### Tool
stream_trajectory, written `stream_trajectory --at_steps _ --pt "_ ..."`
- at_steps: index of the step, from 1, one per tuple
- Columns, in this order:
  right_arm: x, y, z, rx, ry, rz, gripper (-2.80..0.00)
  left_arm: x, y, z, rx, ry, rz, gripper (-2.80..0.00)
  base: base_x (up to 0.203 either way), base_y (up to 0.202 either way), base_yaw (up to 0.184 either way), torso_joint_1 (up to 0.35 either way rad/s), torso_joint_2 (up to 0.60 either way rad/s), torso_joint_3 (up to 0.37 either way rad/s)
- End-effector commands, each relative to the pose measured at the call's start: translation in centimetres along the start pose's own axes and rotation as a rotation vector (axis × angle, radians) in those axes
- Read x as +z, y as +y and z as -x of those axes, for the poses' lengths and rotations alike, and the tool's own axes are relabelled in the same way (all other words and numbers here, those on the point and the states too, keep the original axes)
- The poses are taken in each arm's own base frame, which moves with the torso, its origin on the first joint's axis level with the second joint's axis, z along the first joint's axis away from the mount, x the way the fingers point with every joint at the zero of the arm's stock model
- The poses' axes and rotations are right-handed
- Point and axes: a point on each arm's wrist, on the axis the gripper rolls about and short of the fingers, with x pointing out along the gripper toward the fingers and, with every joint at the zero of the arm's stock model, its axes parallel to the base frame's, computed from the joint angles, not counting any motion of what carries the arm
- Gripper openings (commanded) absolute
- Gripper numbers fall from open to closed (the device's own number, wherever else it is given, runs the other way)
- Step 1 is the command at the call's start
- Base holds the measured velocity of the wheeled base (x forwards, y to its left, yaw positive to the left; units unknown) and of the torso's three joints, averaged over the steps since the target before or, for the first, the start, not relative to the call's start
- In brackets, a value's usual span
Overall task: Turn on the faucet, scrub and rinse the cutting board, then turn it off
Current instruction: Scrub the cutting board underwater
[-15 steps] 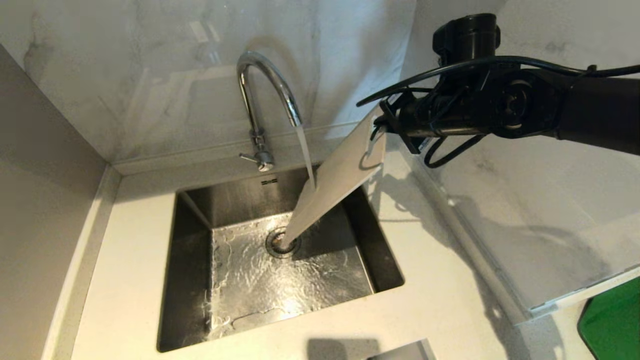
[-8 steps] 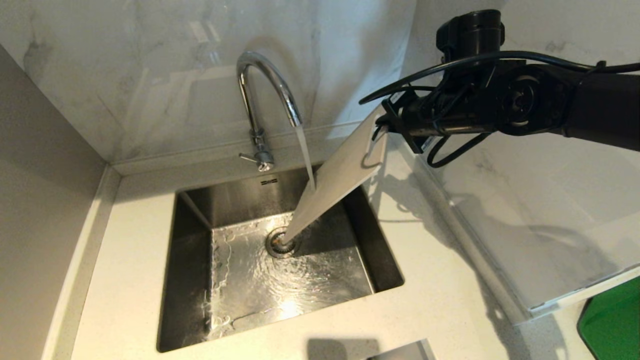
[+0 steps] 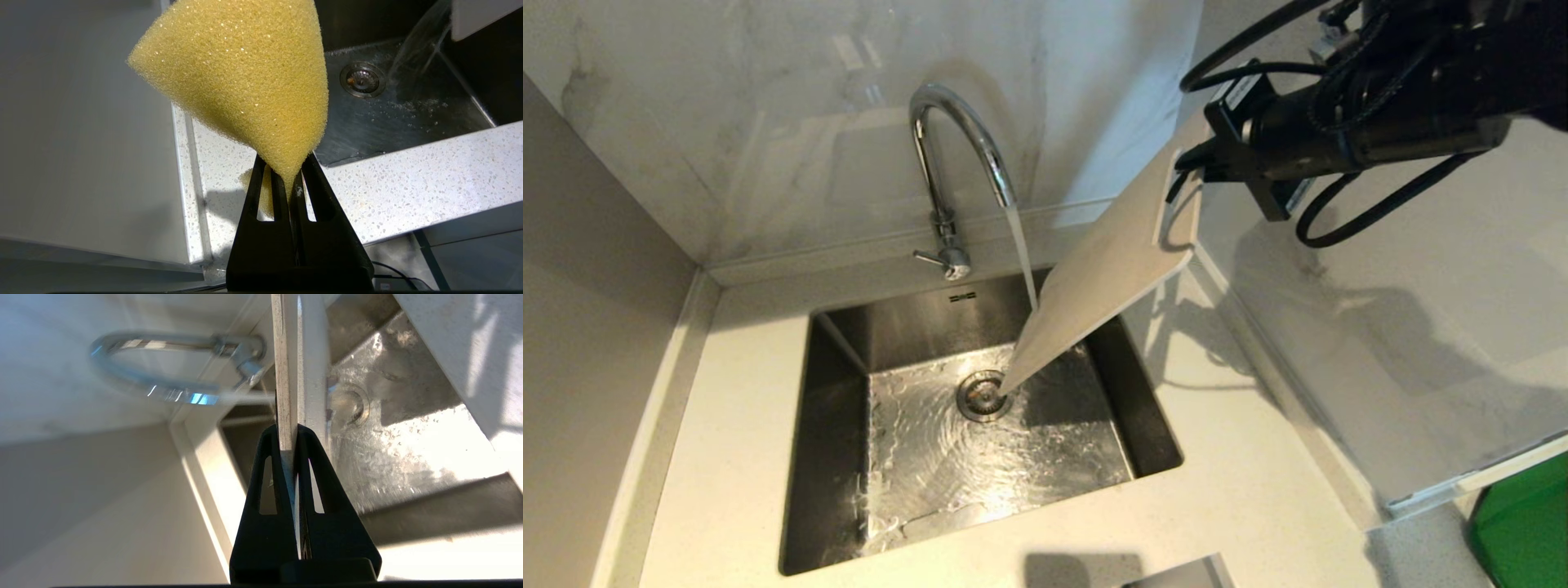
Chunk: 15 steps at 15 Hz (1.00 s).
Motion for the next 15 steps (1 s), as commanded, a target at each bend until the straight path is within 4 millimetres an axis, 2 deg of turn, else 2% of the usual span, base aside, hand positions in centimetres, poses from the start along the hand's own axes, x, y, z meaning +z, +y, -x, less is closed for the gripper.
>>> stream_trajectory --at_steps 1,5,7,12,14,15 --pt "0.2 1.7 5.4 0.042 -0.03 0.02 -2.8 0.1 0.0 0.0 0.0 0.003 0.0 -2.8 0.0 0.0 0.0 0.0 0.0 0.0" --pt "-0.5 2.2 10.3 0.011 -0.007 0.019 -2.8 0.1 0.0 0.0 0.0 0.008 0.0 -2.8 0.0 0.0 0.0 0.0 0.0 0.0" --pt "-1.1 2.0 12.0 -0.029 0.023 0.01 -2.8 0.1 0.0 0.0 0.0 0.009 0.0 -2.8 0.0 0.0 0.0 0.0 0.0 0.0" --pt "-1.4 1.5 12.7 -0.123 -0.002 0.184 -2.8 0.2 0.0 0.1 -0.005 0.018 -0.007 -2.8 0.0 0.0 0.0 0.0 0.0 0.0" --pt "-1.4 1.6 12.7 -0.117 -0.003 0.186 -2.8 1.0 -0.1 0.3 -0.029 0.007 -0.027 -2.8 0.0 0.0 0.0 0.0 0.0 0.0" --pt "-1.4 1.6 12.7 -0.116 -0.003 0.186 -2.8 2.1 -0.1 0.6 -0.049 0.007 -0.028 -2.8 0.0 0.0 0.0 0.0 0.0 0.0"
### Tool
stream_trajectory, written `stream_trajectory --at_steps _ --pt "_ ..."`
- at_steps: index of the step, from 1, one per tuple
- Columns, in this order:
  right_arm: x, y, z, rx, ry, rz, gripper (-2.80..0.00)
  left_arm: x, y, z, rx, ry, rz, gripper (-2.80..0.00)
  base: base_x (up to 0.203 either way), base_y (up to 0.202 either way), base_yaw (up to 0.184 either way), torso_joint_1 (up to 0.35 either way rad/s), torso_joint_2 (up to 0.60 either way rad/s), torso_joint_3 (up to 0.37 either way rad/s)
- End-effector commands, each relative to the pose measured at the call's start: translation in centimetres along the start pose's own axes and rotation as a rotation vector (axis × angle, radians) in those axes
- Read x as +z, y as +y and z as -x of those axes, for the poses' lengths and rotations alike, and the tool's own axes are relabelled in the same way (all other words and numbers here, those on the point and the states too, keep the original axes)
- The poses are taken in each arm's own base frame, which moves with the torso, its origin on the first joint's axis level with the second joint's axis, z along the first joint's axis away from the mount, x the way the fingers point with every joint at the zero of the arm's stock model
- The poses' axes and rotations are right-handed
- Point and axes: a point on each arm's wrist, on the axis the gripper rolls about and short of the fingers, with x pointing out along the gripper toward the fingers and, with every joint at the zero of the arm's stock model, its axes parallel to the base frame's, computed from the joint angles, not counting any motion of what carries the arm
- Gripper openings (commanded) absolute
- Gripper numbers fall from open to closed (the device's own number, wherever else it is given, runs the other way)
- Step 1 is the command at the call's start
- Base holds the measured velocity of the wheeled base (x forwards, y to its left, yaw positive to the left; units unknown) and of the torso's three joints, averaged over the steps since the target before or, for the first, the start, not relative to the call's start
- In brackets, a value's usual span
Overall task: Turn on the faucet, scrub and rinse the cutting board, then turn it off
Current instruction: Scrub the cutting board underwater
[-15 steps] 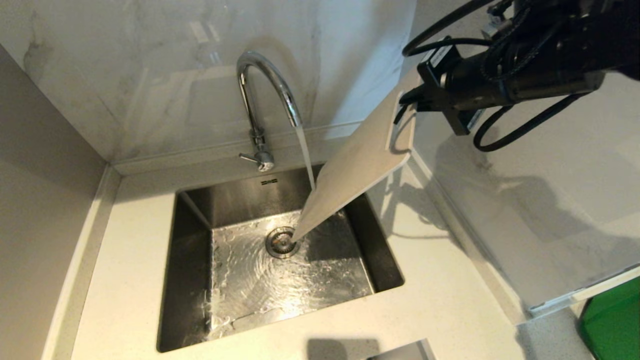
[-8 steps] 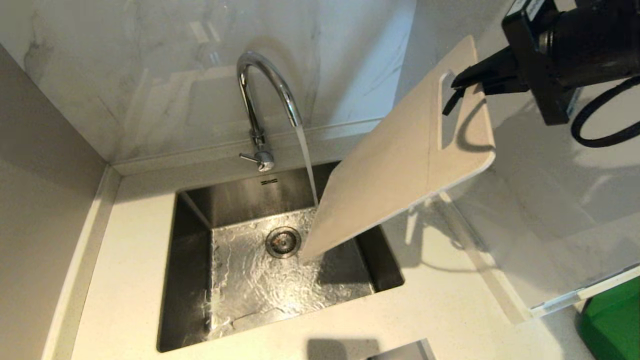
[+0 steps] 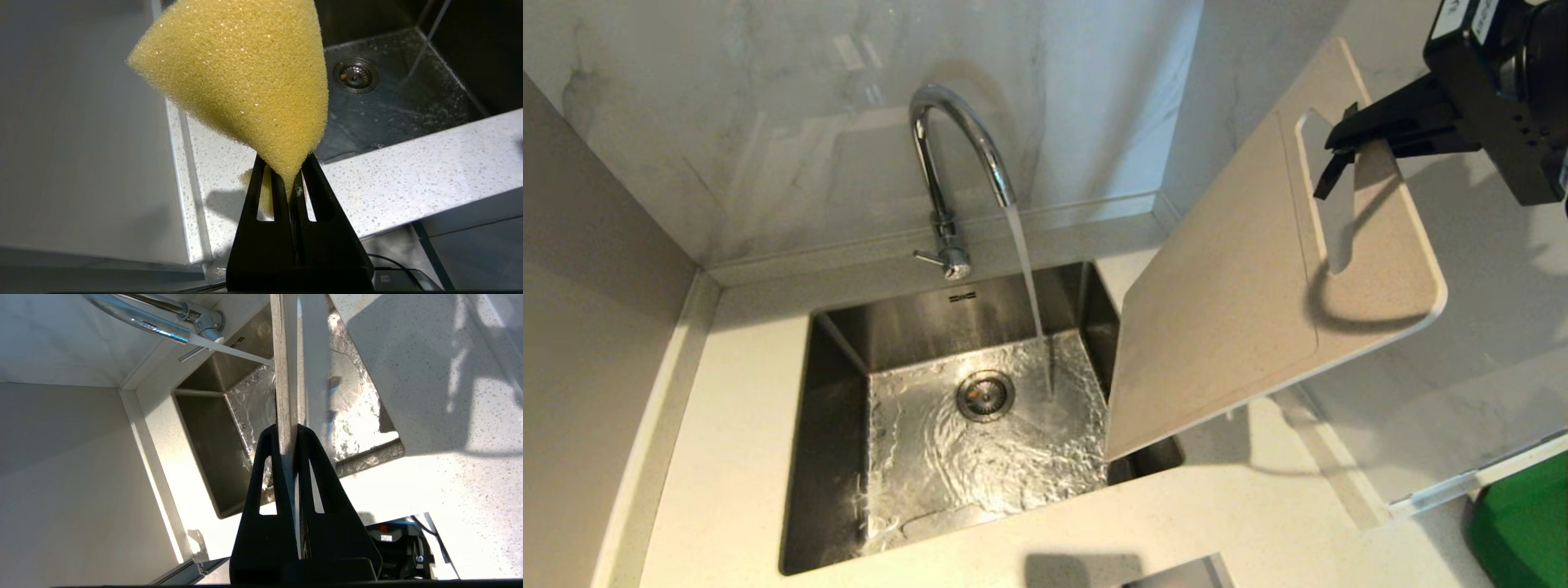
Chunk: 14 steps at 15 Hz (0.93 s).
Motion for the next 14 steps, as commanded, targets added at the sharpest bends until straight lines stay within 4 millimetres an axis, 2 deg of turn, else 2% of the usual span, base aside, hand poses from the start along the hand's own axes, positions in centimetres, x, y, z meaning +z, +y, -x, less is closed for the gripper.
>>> stream_trajectory --at_steps 1,4,9,12,14 --pt "0.0 0.0 0.0 0.005 0.0 -0.003 -2.8 2.7 0.0 0.6 -0.055 0.012 -0.001 -2.8 0.0 0.0 0.0 0.0 0.0 0.0" --pt "0.1 0.1 0.1 0.022 0.001 -0.002 -2.8 6.8 -0.2 0.7 -0.189 0.068 -0.007 -2.8 0.0 0.0 0.0 0.0 0.0 0.0" --pt "0.0 0.2 0.7 0.033 -0.002 -0.004 -2.8 10.7 -0.3 -1.0 -0.325 0.126 -0.024 -2.8 0.0 0.0 0.0 0.0 0.0 0.0" --pt "-0.3 0.3 1.8 0.045 0.0 -0.001 -2.8 13.5 -0.3 -4.4 -0.439 0.21 0.005 -2.8 0.0 0.0 0.0 0.0 0.0 0.0" --pt "-0.3 0.5 2.8 0.062 -0.013 0.003 -2.8 15.9 -0.4 -7.5 -0.577 0.252 0.039 -2.8 0.0 0.0 0.0 0.0 0.0 0.0"
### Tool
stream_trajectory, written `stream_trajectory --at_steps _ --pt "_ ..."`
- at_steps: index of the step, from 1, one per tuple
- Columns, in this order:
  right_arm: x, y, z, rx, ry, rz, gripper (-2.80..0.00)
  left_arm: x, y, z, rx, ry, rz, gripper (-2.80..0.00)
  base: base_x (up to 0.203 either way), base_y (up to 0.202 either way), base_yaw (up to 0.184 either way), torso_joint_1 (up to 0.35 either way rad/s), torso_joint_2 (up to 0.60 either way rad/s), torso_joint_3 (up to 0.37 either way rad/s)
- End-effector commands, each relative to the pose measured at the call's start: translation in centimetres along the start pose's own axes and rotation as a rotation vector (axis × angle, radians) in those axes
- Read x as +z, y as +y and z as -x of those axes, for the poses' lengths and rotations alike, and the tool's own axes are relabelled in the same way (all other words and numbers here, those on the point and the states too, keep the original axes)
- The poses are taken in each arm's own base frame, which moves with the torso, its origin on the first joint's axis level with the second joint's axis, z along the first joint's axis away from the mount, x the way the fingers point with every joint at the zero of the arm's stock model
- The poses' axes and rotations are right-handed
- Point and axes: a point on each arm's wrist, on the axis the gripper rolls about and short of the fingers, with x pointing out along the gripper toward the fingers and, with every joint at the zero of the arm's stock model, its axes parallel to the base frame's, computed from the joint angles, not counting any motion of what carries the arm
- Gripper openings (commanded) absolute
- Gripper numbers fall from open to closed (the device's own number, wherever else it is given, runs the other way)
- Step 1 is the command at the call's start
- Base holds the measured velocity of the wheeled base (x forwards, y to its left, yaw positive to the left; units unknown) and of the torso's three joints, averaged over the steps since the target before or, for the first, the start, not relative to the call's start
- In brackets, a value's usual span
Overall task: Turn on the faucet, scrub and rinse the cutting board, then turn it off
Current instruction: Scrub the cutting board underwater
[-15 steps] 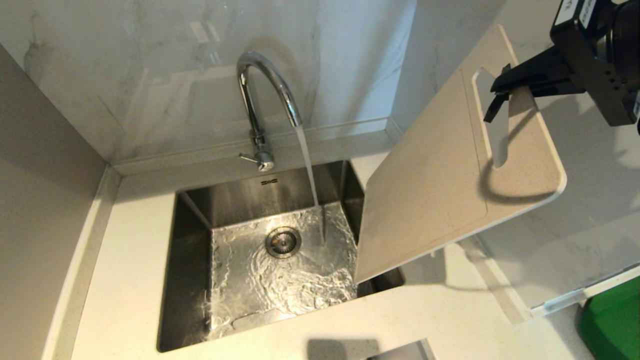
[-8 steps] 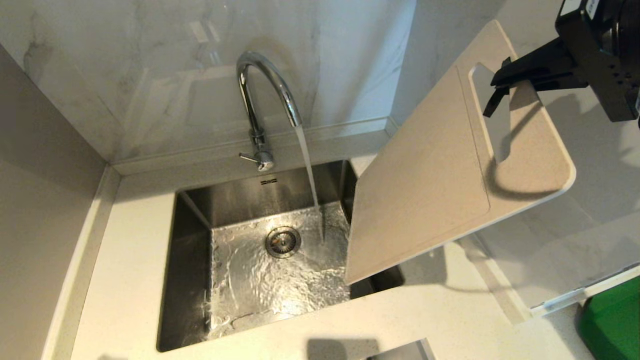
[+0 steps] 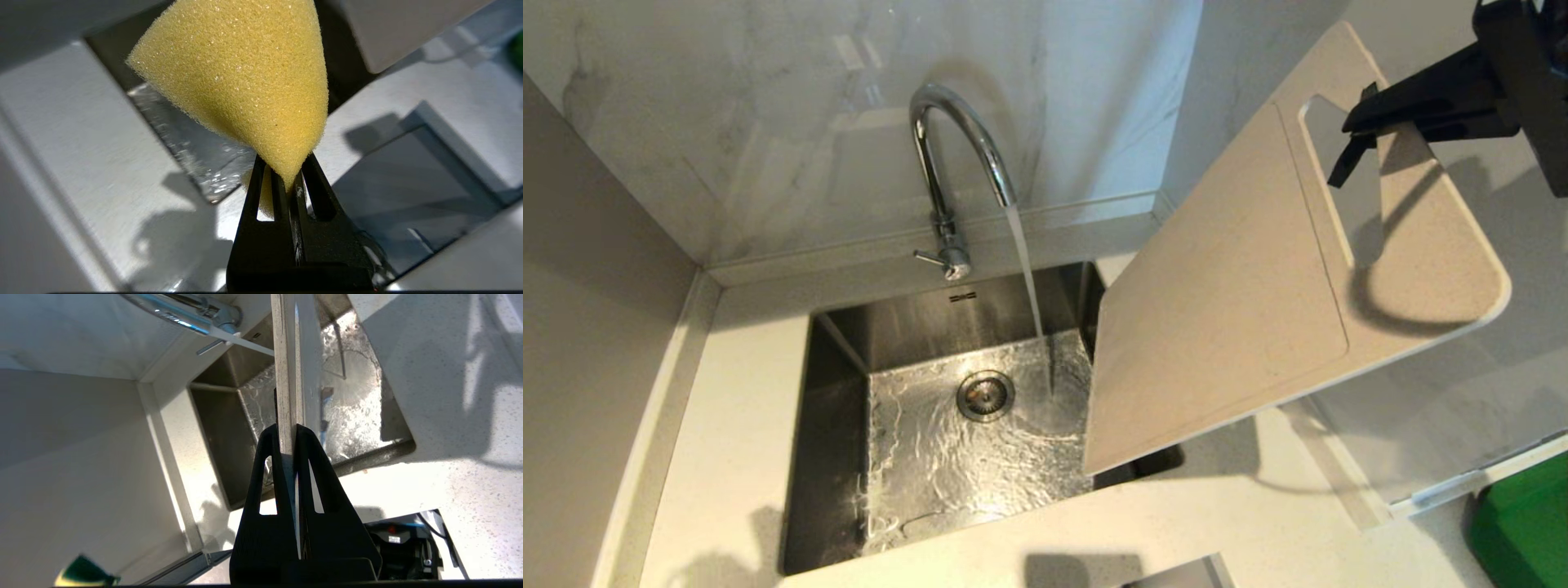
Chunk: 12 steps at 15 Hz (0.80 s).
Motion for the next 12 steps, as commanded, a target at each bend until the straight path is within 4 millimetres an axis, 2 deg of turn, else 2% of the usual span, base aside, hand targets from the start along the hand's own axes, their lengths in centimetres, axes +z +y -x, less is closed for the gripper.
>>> stream_trajectory --at_steps 1,4,6,8,12 --pt "-0.2 0.2 1.5 0.017 -0.012 0.0 -2.8 3.3 2.5 -4.5 -0.162 0.103 0.077 -2.8 0.0 0.0 0.0 0.0 0.0 0.0" --pt "-0.6 0.0 2.5 0.003 0.005 -0.028 -2.8 8.2 4.0 -9.0 -0.381 0.103 0.095 -2.8 0.0 0.0 0.0 0.0 0.0 0.0" --pt "-0.5 0.0 2.5 0.009 -0.002 -0.032 -2.8 11.2 2.9 -12.7 -0.555 0.121 0.114 -2.8 0.0 0.0 0.0 0.0 0.0 0.0" --pt "-0.5 0.0 2.5 0.009 -0.002 -0.035 -2.8 12.5 1.0 -16.8 -0.666 0.177 0.143 -2.8 0.0 0.0 0.0 0.0 0.0 0.0" --pt "-0.3 0.1 2.3 0.017 -0.013 -0.042 -2.8 13.0 -2.7 -24.0 -0.79 0.24 0.153 -2.8 0.0 0.0 0.0 0.0 0.0 0.0"
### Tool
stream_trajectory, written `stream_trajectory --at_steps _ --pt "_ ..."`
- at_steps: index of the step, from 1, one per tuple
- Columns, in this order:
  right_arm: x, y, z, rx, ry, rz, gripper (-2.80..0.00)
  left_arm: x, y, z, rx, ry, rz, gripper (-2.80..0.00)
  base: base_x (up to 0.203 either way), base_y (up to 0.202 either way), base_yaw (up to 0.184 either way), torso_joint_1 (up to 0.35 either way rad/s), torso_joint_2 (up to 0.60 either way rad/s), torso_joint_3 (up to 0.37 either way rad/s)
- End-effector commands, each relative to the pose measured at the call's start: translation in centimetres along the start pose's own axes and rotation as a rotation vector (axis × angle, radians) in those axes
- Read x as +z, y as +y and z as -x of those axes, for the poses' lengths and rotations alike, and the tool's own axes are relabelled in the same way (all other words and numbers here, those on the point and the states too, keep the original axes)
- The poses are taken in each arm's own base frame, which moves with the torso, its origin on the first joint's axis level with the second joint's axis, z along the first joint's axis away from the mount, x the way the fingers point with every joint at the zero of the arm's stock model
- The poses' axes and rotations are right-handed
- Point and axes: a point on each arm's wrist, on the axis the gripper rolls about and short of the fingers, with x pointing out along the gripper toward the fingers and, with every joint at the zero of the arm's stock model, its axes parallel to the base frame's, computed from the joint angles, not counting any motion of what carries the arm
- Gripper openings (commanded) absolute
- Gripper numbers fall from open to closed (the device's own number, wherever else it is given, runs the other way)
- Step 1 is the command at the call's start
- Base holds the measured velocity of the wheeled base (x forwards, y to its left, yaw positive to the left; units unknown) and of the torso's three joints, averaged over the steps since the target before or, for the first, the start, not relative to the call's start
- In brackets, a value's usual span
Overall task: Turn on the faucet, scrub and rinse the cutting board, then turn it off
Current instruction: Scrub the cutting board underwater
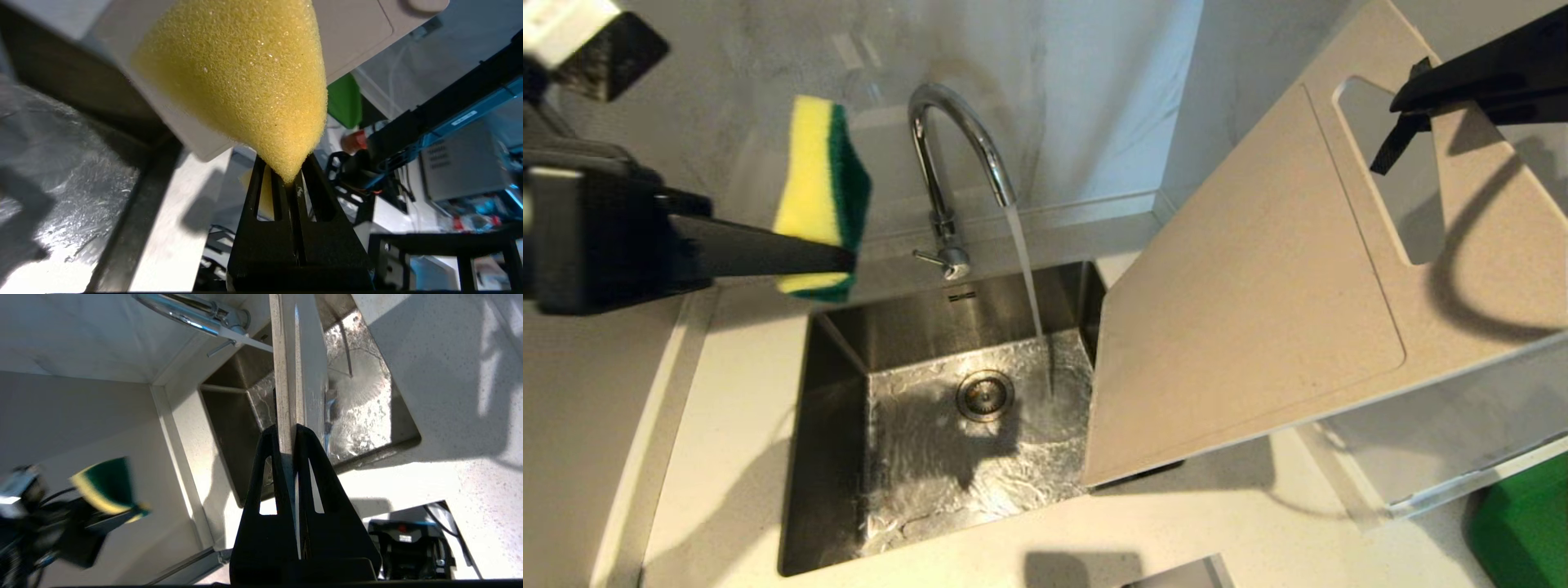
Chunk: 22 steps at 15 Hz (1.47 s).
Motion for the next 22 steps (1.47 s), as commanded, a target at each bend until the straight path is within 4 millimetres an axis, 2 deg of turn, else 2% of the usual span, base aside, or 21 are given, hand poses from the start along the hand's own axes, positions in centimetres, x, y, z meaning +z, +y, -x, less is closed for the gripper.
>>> stream_trajectory --at_steps 1,5,7,10,16,18,22 --pt "0.0 0.0 -0.2 -0.001 0.005 -0.018 -2.8 -0.2 2.7 -6.2 -0.066 0.086 0.062 -2.8 0.0 0.0 0.0 0.0 0.0 0.0" --pt "0.0 0.0 -0.1 -0.003 0.007 -0.023 -2.8 0.5 3.9 -11.0 -0.124 0.09 0.097 -2.8 0.0 0.0 0.0 0.0 0.0 0.0" --pt "-0.1 -0.1 0.0 -0.004 0.008 -0.023 -2.8 1.3 4.0 -12.8 -0.155 0.077 0.087 -2.8 0.0 0.0 0.0 0.0 0.0 0.0" --pt "-0.1 0.0 0.4 0.0 0.004 -0.024 -2.8 1.2 4.4 -15.5 -0.183 0.088 0.085 -2.8 0.0 0.0 0.0 0.0 0.0 0.0" --pt "-0.4 0.0 1.3 0.025 0.028 -0.024 -2.8 1.1 4.7 -19.3 -0.218 0.129 0.1 -2.8 0.0 0.0 0.0 0.0 0.0 0.0" --pt "-0.4 0.0 1.3 0.028 0.028 -0.024 -2.8 0.4 4.7 -20.8 -0.234 0.15 0.104 -2.8 0.0 0.0 0.0 0.0 0.0 0.0" --pt "-0.3 0.0 1.4 0.03 0.025 -0.025 -2.8 -1.0 4.4 -22.4 -0.253 0.195 0.124 -2.8 0.0 0.0 0.0 0.0 0.0 0.0"
